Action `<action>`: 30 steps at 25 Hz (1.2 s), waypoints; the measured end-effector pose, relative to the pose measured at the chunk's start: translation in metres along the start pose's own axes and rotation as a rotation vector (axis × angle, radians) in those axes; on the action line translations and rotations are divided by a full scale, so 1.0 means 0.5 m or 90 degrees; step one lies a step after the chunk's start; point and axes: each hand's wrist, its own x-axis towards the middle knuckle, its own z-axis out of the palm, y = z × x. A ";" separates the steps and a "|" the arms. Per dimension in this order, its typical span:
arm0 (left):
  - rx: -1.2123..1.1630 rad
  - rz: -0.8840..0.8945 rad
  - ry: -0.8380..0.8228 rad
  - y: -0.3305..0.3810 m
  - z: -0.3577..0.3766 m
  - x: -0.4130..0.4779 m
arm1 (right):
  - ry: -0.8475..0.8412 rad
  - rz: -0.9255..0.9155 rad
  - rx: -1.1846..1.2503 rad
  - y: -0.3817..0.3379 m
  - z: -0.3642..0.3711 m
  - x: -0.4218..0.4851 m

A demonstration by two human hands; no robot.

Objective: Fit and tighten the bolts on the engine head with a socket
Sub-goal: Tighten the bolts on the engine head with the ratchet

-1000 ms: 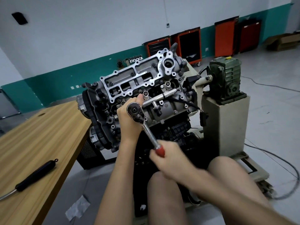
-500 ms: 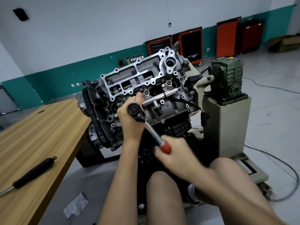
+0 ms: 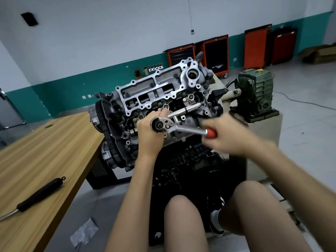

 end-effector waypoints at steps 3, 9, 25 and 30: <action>-0.004 -0.001 0.046 0.005 0.007 -0.008 | 0.083 0.091 0.307 -0.093 0.157 -0.090; 0.002 -0.014 0.001 0.003 -0.013 -0.007 | 0.006 0.069 0.303 -0.101 0.160 -0.073; -0.075 -0.090 0.047 0.000 -0.008 -0.014 | 0.028 0.098 0.396 -0.137 0.203 -0.088; -0.010 -0.018 -0.008 -0.003 -0.004 0.003 | -0.063 -0.053 -0.060 0.000 -0.045 0.023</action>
